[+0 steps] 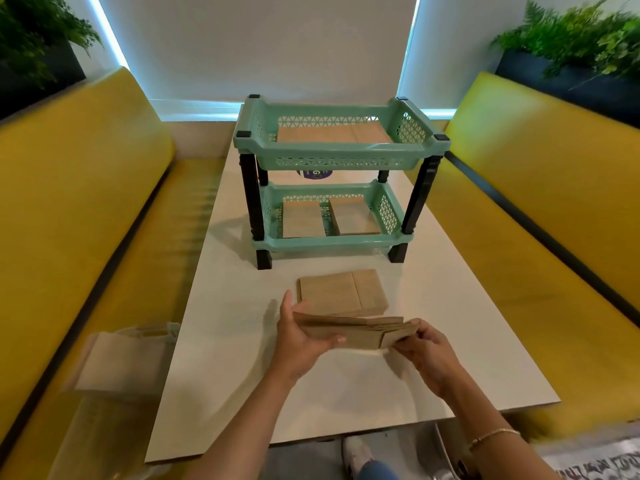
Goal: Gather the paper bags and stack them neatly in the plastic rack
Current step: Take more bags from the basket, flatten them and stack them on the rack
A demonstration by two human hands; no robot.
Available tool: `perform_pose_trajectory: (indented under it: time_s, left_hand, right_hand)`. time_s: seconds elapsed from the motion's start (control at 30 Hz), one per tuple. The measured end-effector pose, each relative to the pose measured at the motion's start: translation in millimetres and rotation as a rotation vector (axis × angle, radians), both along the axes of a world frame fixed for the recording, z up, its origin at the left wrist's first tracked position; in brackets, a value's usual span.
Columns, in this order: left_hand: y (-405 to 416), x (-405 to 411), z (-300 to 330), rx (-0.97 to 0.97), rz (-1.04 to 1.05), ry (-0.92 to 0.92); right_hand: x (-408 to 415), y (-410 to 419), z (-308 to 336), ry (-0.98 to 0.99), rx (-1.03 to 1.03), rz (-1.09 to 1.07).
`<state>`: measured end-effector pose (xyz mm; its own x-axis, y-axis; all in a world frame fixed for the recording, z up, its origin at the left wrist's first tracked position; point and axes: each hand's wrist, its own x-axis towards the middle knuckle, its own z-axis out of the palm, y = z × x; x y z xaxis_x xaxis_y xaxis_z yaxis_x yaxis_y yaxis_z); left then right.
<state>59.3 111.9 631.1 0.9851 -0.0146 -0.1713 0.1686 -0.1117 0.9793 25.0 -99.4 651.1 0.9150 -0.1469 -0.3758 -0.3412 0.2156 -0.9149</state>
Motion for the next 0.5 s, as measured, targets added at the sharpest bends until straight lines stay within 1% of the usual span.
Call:
perform_pose_trajectory:
  time_s: [0.1,0.27,0.4,0.5]
  left_hand:
    - [-1,-9,-4,0.028,-0.082,0.01]
    - [-13,-20,1,0.084,-0.119,-0.046]
    - [-15,-24,15,0.04,-0.116,-0.106]
    - [-10,-23,15,0.069,-0.08,-0.116]
  right_hand:
    - [-6,6,1,-0.009,-0.163,-0.005]
    - [-8,20,9,-0.063,-0.302,-0.012]
    - [-6,21,20,-0.122,-0.27,-0.062]
    - [-7,20,23,-0.141,-0.272,-0.063]
